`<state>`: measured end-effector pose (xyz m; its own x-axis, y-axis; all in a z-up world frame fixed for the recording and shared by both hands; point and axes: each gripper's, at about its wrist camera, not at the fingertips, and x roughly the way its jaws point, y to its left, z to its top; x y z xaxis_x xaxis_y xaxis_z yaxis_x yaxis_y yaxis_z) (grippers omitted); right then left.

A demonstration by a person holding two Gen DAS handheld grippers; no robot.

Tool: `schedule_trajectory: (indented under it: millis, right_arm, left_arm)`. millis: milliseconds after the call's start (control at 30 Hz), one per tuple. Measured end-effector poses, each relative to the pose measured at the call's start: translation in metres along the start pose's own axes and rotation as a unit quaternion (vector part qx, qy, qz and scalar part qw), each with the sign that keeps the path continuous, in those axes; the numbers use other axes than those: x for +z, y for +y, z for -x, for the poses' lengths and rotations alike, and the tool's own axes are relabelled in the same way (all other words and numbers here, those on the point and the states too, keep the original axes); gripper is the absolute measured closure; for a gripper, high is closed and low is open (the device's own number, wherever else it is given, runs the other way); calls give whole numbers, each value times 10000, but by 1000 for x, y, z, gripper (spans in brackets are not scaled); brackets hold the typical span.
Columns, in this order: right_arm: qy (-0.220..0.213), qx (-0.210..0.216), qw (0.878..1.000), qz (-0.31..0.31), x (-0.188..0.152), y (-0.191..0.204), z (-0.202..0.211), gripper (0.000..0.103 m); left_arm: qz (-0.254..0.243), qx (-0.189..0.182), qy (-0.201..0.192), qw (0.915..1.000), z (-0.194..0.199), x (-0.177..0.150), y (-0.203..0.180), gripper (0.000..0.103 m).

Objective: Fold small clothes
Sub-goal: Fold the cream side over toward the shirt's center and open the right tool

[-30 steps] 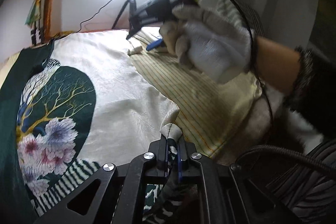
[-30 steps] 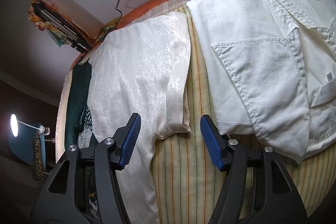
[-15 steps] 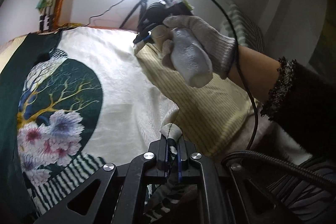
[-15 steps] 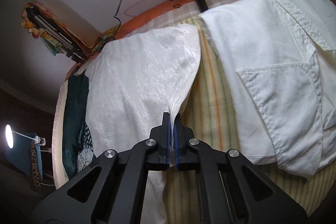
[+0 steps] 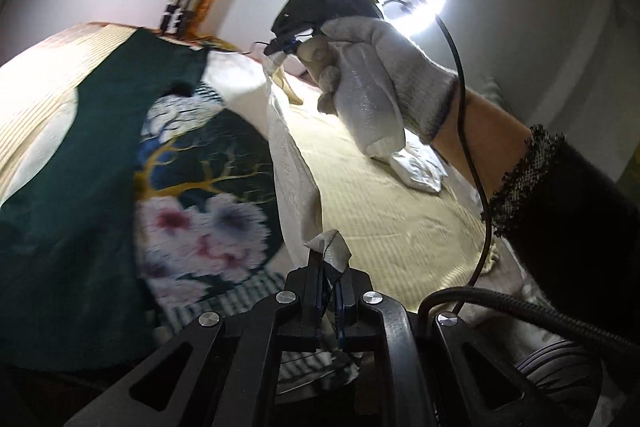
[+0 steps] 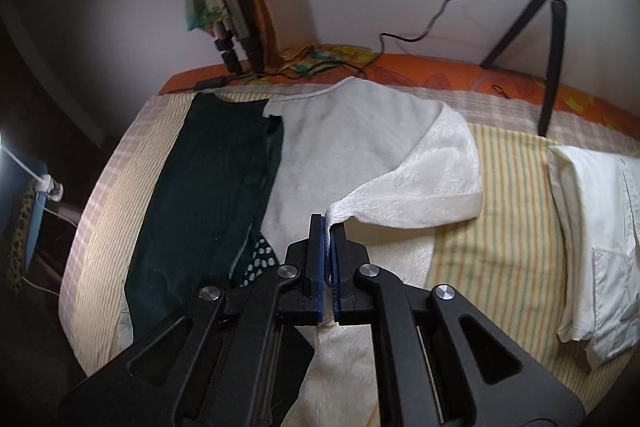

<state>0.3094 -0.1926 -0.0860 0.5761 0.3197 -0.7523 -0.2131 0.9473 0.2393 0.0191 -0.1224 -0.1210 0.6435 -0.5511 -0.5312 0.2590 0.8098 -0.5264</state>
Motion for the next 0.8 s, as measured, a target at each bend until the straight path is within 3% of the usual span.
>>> schedule_trajectory:
  millis: [267, 667, 800]
  right_arm:
    - [285, -108, 9945, 999, -4, 83, -38, 99]
    - [431, -20, 9944, 965, -4, 105, -75, 99]
    - [632, 721, 9935, 608, -2, 98, -71, 93]
  left_arm:
    - [420, 285, -32, 9987, 18, -5, 34, 102]
    - [489, 841, 50, 9952, 30, -17, 51, 102]
    - [356, 1055, 59, 9938, 45, -23, 54, 72]
